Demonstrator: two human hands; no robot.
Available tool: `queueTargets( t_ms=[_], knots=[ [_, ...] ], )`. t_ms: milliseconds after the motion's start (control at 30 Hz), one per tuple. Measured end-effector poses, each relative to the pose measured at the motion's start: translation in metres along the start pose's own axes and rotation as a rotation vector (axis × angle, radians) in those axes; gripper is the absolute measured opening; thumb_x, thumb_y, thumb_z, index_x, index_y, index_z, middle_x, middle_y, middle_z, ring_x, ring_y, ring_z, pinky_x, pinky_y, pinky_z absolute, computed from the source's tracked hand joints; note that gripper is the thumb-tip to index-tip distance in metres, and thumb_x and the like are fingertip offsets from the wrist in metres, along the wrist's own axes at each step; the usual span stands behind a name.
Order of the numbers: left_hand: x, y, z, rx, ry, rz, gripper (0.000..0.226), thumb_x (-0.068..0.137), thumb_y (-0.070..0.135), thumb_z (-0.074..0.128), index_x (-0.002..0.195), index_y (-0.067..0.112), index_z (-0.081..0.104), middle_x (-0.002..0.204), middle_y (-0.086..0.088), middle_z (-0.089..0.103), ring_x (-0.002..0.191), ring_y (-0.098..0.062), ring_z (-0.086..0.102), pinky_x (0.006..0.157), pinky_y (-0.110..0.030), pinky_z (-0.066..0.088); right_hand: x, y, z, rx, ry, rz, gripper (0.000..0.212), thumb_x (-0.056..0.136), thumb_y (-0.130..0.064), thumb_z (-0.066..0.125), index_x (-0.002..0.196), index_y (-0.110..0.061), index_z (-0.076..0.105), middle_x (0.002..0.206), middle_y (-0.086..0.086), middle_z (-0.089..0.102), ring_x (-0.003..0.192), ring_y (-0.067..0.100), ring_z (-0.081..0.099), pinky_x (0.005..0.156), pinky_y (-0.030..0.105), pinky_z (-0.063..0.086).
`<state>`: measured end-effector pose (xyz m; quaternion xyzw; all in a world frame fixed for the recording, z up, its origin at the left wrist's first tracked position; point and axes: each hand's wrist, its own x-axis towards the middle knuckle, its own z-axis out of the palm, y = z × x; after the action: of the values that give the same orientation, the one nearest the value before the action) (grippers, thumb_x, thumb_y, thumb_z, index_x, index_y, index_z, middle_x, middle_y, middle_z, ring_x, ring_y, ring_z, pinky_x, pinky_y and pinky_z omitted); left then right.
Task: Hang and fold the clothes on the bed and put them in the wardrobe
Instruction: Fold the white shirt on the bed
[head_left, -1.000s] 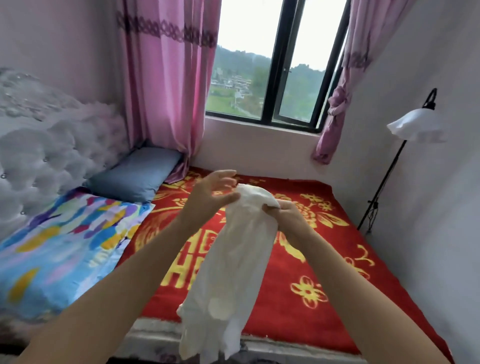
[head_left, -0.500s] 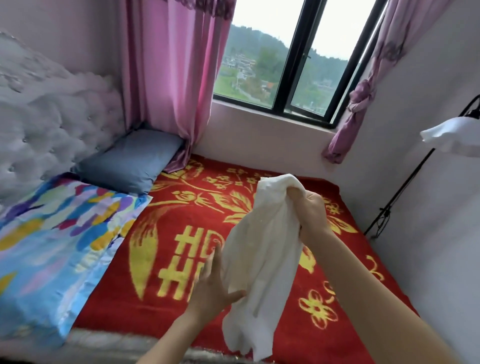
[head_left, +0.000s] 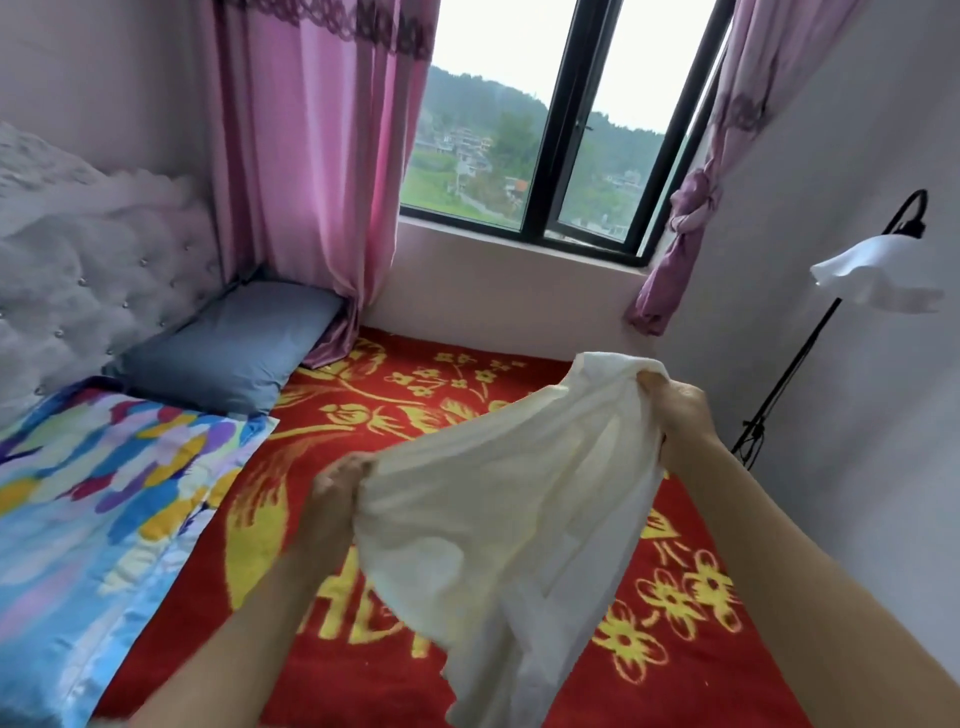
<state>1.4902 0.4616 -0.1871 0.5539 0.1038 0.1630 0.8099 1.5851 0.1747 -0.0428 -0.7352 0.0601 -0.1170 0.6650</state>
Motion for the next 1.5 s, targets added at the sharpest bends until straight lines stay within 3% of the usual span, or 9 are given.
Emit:
queueTargets(
  t_ms=[167, 267, 467, 767, 900, 1000, 1233, 1400, 1500],
  knots=[
    [0.031, 0.078, 0.013, 0.003, -0.095, -0.061, 0.023, 0.080, 0.036, 0.060, 0.071, 0.015, 0.055, 0.054, 0.005, 0.059, 0.058, -0.012, 0.053, 0.050, -0.018, 0.044, 0.018, 0.036, -0.020, -0.031, -0.182, 0.082, 0.027, 0.095, -0.019, 0.054, 0.074, -0.005, 0.062, 0.055, 0.000, 0.066, 0.050, 0.015, 0.061, 0.049, 0.022, 0.050],
    [0.030, 0.110, 0.014, 0.496, -0.384, 0.202, 0.072, 0.043, 0.076, 0.072, 0.086, 0.021, 0.053, 0.063, 0.012, 0.060, 0.058, 0.001, 0.055, 0.052, -0.010, 0.043, 0.022, 0.051, -0.028, -0.052, -0.272, 0.128, 0.024, 0.097, -0.017, 0.050, 0.084, -0.004, 0.066, 0.069, 0.008, 0.069, 0.061, 0.021, 0.062, 0.061, 0.031, 0.050],
    [0.029, 0.123, 0.013, 1.188, -0.524, 0.344, 0.065, 0.067, 0.010, 0.082, 0.106, 0.038, 0.037, 0.096, 0.010, 0.053, 0.083, -0.006, 0.054, 0.066, -0.005, 0.042, 0.034, 0.069, -0.048, -0.040, -0.375, 0.218, 0.018, 0.095, -0.007, 0.050, 0.088, -0.003, 0.066, 0.072, 0.009, 0.070, 0.063, 0.020, 0.066, 0.058, 0.029, 0.055],
    [0.022, 0.129, 0.050, 0.656, -0.167, 0.495, 0.024, 0.084, 0.003, 0.065, 0.076, 0.024, 0.057, 0.059, 0.019, 0.060, 0.053, 0.006, 0.049, 0.052, -0.007, 0.039, 0.026, 0.081, -0.050, -0.342, -0.506, 0.013, 0.023, 0.087, 0.002, 0.050, 0.077, -0.012, 0.065, 0.076, 0.004, 0.063, 0.069, 0.016, 0.056, 0.055, 0.018, 0.045],
    [0.011, 0.134, 0.089, 0.719, -0.285, 0.540, 0.026, 0.078, 0.001, 0.070, 0.069, 0.023, 0.060, 0.060, 0.018, 0.059, 0.056, 0.007, 0.049, 0.056, -0.004, 0.036, 0.010, 0.071, -0.025, -0.455, -0.625, -0.109, 0.047, 0.083, 0.002, 0.056, 0.127, -0.012, 0.053, 0.133, 0.007, 0.050, 0.121, 0.020, 0.047, 0.096, 0.032, 0.042],
    [0.002, 0.128, 0.114, 0.747, -0.396, 0.488, 0.026, 0.077, -0.003, 0.071, 0.069, 0.020, 0.061, 0.067, 0.007, 0.060, 0.056, 0.007, 0.054, 0.059, -0.005, 0.040, -0.023, 0.049, 0.015, -0.406, -0.895, -0.266, 0.077, 0.078, -0.042, 0.070, 0.144, -0.026, 0.033, 0.141, -0.015, 0.035, 0.128, 0.003, 0.033, 0.104, 0.027, 0.032],
    [-0.004, 0.129, 0.099, 0.787, -0.375, 0.476, 0.022, 0.079, -0.004, 0.068, 0.074, 0.017, 0.065, 0.071, 0.007, 0.062, 0.060, 0.007, 0.057, 0.059, -0.005, 0.041, -0.058, 0.050, 0.064, -0.266, -0.856, -0.383, 0.033, 0.093, -0.015, 0.057, 0.062, -0.005, 0.055, 0.064, 0.005, 0.055, 0.057, 0.017, 0.051, 0.055, 0.023, 0.042],
    [0.008, 0.121, 0.065, 1.003, -0.120, 0.526, 0.009, 0.088, 0.009, 0.062, 0.088, 0.009, 0.071, 0.078, -0.007, 0.066, 0.061, -0.008, 0.052, 0.062, -0.021, 0.040, -0.071, 0.037, 0.086, -0.381, -0.622, -0.576, 0.045, 0.089, -0.009, 0.054, 0.051, -0.016, 0.033, 0.053, -0.006, 0.040, 0.052, 0.012, 0.033, 0.052, 0.024, 0.028],
    [0.008, 0.118, 0.062, 0.969, -0.067, 0.537, 0.010, 0.087, 0.001, 0.060, 0.087, 0.004, 0.070, 0.072, -0.005, 0.066, 0.055, -0.006, 0.054, 0.054, -0.012, 0.040, -0.080, 0.034, 0.092, -0.438, -0.972, -0.559, 0.034, 0.094, -0.018, 0.054, 0.061, -0.018, 0.046, 0.062, -0.008, 0.046, 0.053, 0.006, 0.042, 0.054, 0.016, 0.035]
  ],
)
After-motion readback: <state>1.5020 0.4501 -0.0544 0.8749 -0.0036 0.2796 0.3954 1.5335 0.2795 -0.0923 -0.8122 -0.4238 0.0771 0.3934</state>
